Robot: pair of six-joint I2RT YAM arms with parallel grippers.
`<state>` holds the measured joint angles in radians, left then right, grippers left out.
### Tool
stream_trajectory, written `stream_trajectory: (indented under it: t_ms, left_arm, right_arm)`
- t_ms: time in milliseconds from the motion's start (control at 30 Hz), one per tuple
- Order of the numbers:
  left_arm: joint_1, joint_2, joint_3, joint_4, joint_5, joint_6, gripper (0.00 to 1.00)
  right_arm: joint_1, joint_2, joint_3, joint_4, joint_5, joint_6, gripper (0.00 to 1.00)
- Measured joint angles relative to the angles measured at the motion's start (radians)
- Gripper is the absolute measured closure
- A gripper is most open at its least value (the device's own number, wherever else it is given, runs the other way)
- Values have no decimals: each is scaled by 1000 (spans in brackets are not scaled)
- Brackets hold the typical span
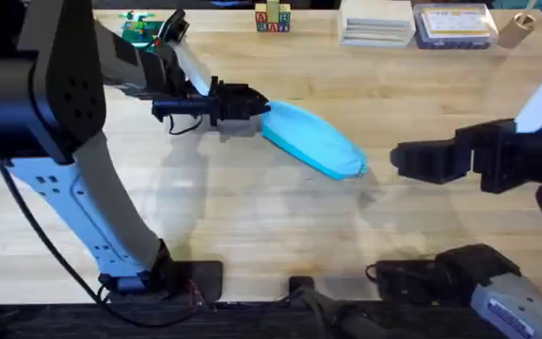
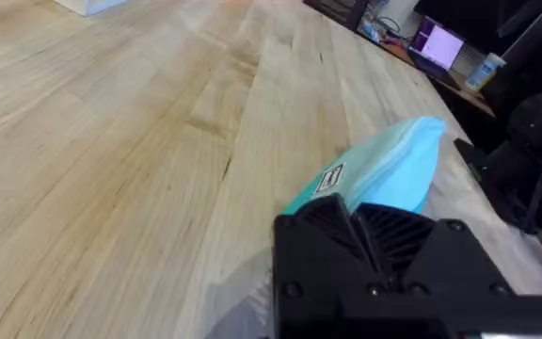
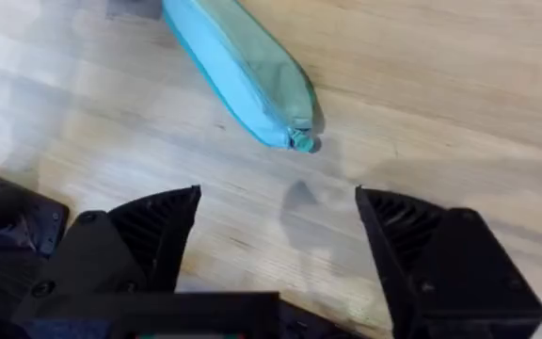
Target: Unzip the bag, pick up the pens from the table one at a time and place them inside, then zip the bag closed.
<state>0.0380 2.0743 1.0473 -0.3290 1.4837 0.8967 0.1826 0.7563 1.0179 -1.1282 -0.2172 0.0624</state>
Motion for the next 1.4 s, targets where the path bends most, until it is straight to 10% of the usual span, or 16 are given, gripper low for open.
stream_trajectory:
  t_ms: [100,167,200,700,1167,1400]
  left_arm:
    - [1,0,0,3,-3,-1,708]
    - [6,0,0,3,-3,-3,384]
    - [11,0,0,3,-3,-11,30]
    - [6,-24,20,23,-159,-322,6]
    - [11,-371,21,-9,-653,-437,6]
    - [11,-695,21,-279,-834,-445,6]
  right_arm:
    - [3,0,1,-1,-9,-15,4]
    - [3,0,1,-1,-10,-19,4]
    - [3,0,1,-1,-10,-23,4]
    - [3,0,1,-1,-13,-27,4]
    - [3,0,1,-1,-12,-25,4]
    - [3,0,1,-1,-12,-25,4]
